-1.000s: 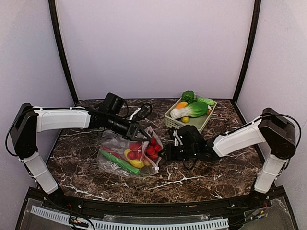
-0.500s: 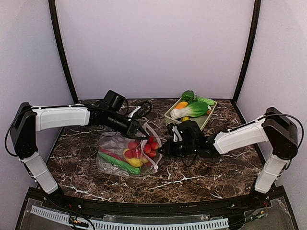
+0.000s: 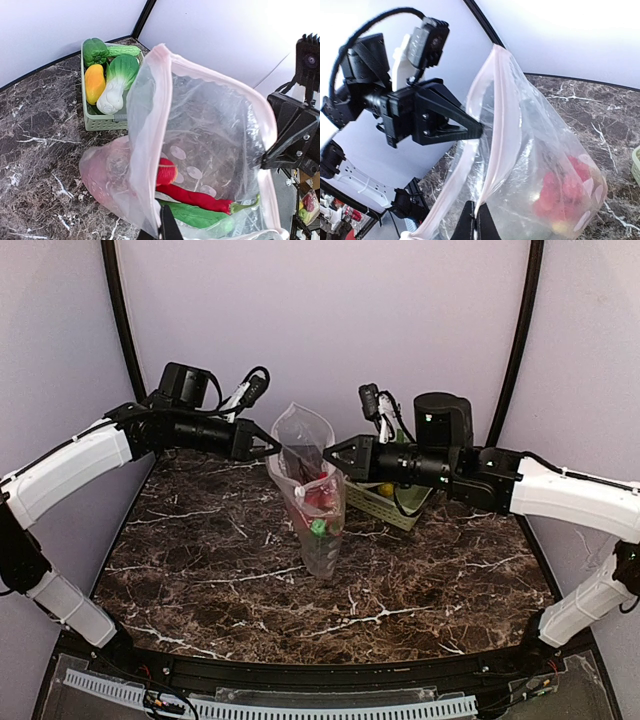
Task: Place the food in the zip-top bag and seal the zipper
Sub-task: Adjust the zipper food storage bag at the center of the board, then pass from the right arm to the left
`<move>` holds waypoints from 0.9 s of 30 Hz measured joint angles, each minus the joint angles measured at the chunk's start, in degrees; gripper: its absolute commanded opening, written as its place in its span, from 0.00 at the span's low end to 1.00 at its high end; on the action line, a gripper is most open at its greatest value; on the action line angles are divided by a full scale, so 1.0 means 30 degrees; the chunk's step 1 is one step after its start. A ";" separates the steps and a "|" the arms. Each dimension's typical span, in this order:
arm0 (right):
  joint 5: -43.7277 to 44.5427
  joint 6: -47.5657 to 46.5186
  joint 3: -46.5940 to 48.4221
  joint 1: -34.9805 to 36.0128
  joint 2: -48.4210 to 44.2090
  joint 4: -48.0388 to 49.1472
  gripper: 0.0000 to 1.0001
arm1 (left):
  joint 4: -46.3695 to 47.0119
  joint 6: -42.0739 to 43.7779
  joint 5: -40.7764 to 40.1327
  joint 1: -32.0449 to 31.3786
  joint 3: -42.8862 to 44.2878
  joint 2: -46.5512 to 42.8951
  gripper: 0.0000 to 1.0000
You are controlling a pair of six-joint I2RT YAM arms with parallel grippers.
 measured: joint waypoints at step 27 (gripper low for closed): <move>0.0845 -0.0270 -0.0933 0.0262 0.0707 -0.1829 0.00 | 0.0335 -0.2776 0.1093 0.0168 -0.1115 -0.0933 0.59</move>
